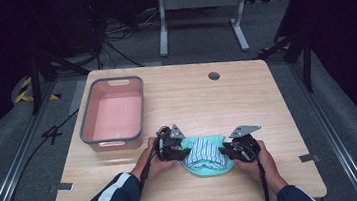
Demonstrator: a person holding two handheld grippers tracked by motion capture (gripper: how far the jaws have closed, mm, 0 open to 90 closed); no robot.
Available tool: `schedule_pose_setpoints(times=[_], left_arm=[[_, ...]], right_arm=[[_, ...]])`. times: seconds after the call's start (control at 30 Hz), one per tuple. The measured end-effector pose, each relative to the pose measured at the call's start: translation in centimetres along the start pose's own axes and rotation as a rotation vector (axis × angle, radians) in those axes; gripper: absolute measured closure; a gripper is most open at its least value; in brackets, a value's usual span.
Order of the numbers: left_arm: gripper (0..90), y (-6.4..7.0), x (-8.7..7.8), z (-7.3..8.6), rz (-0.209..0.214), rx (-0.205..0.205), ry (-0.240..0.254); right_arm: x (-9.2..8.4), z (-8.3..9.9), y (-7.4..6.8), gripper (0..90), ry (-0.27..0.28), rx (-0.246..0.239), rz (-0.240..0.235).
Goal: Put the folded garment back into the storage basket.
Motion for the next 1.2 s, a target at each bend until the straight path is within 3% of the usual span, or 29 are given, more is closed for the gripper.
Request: schedule_pose_setpoints(times=[0.2, 0.27, 0.5, 0.8, 1.0, 1.2], left_arm=[[75.9, 0.1, -0.1, 0.0, 0.015, -0.006, -0.001], [78.4, 0.2, 0.0, -0.1, 0.017, -0.002, 0.006], [80.6, 0.6, -0.2, -0.4, -0.007, 0.024, -0.016], [81.0, 0.6, -0.8, -1.2, 0.001, 0.043, -0.021], [81.2, 0.6, -0.9, -2.1, 0.006, 0.064, -0.041], [81.2, 0.2, -1.7, -3.3, -0.004, 0.067, -0.025]], right_arm=[[0.0, 0.1, -0.1, 81.3, 0.009, -0.009, -0.001], [0.0, 0.1, -0.3, 81.6, 0.008, -0.013, 0.007], [-0.2, 0.0, -0.4, 82.5, 0.009, -0.022, 0.014], [-1.2, -0.5, -0.3, 82.7, 0.030, -0.026, 0.011], [-1.8, -1.0, 0.0, 82.8, 0.034, -0.022, 0.014], [-2.2, -1.9, 0.2, 82.7, 0.041, -0.026, 0.016]])
Point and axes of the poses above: each handheld gripper's, and its own axes: x roughly forward along the jaws, z roughly out of its underside, y roughly to its right, the point moved 3 cm from there along x, roughly forward along the jaws, and after that the axes turned 2 degrees about -x, right-handed, at the moved point
